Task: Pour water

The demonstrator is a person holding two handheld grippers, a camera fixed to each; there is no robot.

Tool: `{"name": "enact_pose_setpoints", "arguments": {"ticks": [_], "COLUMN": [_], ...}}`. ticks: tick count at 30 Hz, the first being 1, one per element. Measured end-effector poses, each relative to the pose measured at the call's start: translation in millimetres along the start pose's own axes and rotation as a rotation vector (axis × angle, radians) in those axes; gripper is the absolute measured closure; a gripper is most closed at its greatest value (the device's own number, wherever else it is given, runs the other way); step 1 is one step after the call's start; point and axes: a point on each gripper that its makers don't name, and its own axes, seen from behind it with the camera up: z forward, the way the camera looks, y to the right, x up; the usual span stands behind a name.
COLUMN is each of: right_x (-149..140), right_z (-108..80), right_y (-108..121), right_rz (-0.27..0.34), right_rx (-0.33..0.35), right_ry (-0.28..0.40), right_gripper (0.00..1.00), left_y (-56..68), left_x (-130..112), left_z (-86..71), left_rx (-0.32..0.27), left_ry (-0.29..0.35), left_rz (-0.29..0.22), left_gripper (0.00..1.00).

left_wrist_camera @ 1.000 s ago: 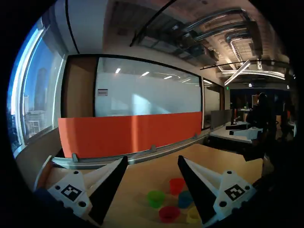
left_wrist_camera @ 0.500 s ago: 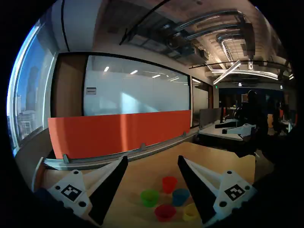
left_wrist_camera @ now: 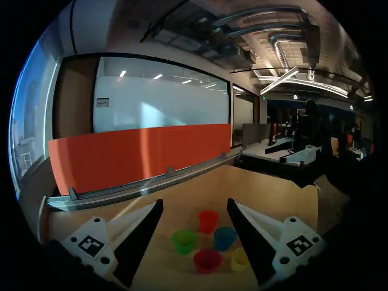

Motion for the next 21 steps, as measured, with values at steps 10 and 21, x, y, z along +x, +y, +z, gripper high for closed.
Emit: {"name": "enact_pose_setpoints", "arguments": {"ticks": [10,21], "right_x": [-31.9,-63.1], "right_z": [11.1,26.3], "right_y": [-6.4,-9.5], "right_rz": [-0.022,-0.031], "right_rx": [0.046,0.092], "right_ry": [-0.083,-0.15], "right_gripper": [0.0,0.0], "left_y": [-3.6,-15.3], "left_x": [-27.0,-65.1], "left_z": [18.8,37.4], "left_rx": [-0.03,-0.042], "left_ry": [-0.068,-0.134], "left_rz": [0.039,0.041], "left_gripper": [0.02,0.02]}}
